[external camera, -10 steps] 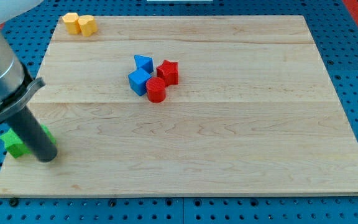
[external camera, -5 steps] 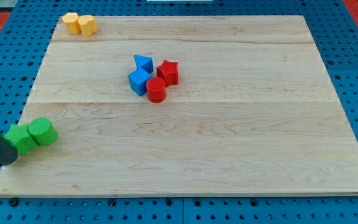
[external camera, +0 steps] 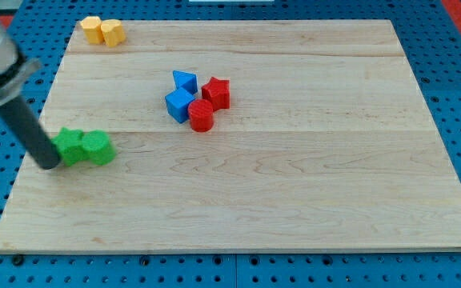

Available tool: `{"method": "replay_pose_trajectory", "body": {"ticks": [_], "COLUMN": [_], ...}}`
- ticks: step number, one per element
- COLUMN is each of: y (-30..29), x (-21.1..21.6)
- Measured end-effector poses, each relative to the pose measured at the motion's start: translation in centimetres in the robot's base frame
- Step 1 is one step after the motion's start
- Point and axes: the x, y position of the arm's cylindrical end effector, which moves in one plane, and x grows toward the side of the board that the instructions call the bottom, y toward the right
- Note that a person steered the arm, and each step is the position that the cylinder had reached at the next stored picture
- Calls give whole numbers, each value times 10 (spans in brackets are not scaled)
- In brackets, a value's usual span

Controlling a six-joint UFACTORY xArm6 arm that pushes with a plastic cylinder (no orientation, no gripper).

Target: Move the green blocks below the blue blocks

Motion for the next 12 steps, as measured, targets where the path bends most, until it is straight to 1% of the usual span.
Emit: {"method": "replay_pose_trajectory", "body": {"ticks": [1,2,3,5,6,7,8,9,10,11,12], "y": [42,74,80,31,26,-2,3,54,63,57,68], "x": [-23,-34,-41,-41,-71,-103,-111,-111,-100,-55,-12]}}
